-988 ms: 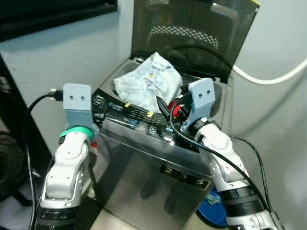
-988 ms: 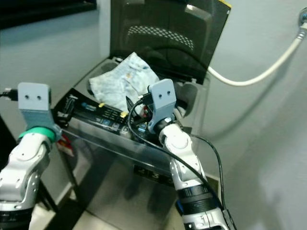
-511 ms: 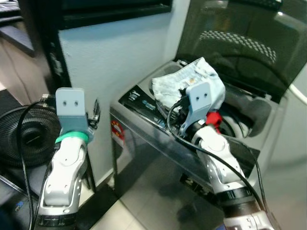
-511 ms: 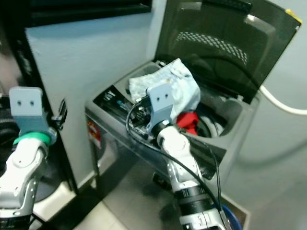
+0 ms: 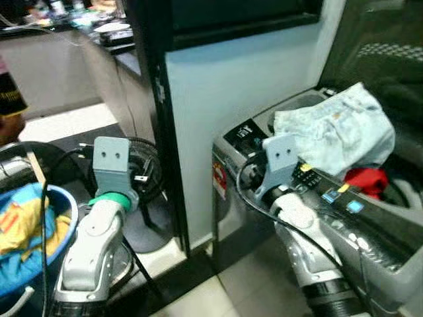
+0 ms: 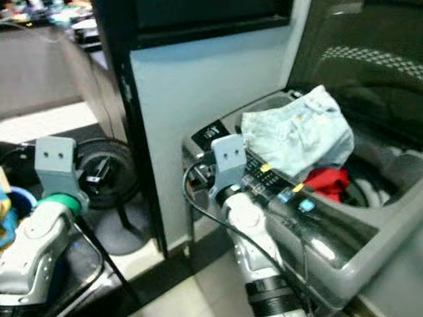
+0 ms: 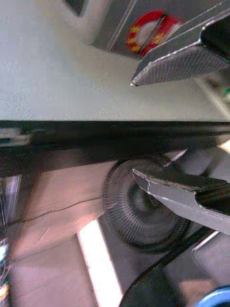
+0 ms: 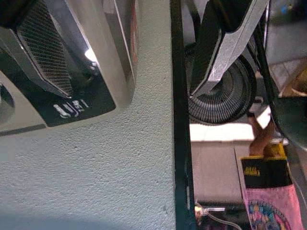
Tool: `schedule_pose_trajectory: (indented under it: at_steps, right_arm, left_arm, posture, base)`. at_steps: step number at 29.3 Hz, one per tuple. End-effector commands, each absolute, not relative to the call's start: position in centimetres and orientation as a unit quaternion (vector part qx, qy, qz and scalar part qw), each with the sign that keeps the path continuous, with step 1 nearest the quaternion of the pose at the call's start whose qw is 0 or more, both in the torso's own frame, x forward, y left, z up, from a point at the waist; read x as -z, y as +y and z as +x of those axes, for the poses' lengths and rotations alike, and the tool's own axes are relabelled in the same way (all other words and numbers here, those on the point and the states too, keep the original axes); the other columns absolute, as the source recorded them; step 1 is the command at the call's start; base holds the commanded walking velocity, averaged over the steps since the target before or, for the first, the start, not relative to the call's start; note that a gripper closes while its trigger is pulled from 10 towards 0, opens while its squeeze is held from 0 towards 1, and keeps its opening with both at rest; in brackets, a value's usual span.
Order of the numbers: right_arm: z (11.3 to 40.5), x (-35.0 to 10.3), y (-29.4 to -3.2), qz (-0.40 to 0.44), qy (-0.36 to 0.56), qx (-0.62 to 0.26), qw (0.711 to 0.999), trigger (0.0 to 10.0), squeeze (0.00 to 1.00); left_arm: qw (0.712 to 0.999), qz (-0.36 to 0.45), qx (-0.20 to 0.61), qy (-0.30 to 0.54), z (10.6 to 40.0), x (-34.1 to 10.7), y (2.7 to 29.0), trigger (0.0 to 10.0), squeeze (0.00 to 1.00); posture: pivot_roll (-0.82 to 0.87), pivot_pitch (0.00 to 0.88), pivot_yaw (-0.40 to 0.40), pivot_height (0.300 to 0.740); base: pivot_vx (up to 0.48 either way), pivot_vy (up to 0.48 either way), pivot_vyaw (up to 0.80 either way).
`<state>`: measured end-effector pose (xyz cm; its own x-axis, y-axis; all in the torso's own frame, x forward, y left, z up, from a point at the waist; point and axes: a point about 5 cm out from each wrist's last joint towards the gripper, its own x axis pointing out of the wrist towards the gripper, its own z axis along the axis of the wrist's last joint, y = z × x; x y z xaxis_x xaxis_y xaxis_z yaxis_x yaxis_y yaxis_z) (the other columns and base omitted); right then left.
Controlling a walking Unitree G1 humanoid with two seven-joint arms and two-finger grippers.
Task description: Clothes washing
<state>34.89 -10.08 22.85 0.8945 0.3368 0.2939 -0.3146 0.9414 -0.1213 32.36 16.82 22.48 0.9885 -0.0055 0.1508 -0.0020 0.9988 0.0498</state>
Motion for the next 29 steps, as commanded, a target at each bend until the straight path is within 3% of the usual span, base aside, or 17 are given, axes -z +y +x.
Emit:
schedule_pose_trajectory:
  at_steps: [1,29]
  right_arm:
    - [34.76,-22.5,-10.12,-0.028,-0.157,-0.162,0.974,10.0,0.0]
    - [34.93,-22.76,-10.46,-0.029,-0.162,-0.162,0.973,10.0,0.0]
  left_arm:
    - [0.997,0.037,-0.014,-0.062,32.53,-22.09,17.37,10.0,0.0]
    - [0.997,0.017,0.005,-0.078,32.05,-22.41,16.79,10.0,0.0]
  posture:
    - [0.08,0.035,0.083,0.74]
    - [0.09,0.028,0.059,0.74]
  base:
    - [0.0,0.0,0.8]
    - [0.0,0.0,0.8]
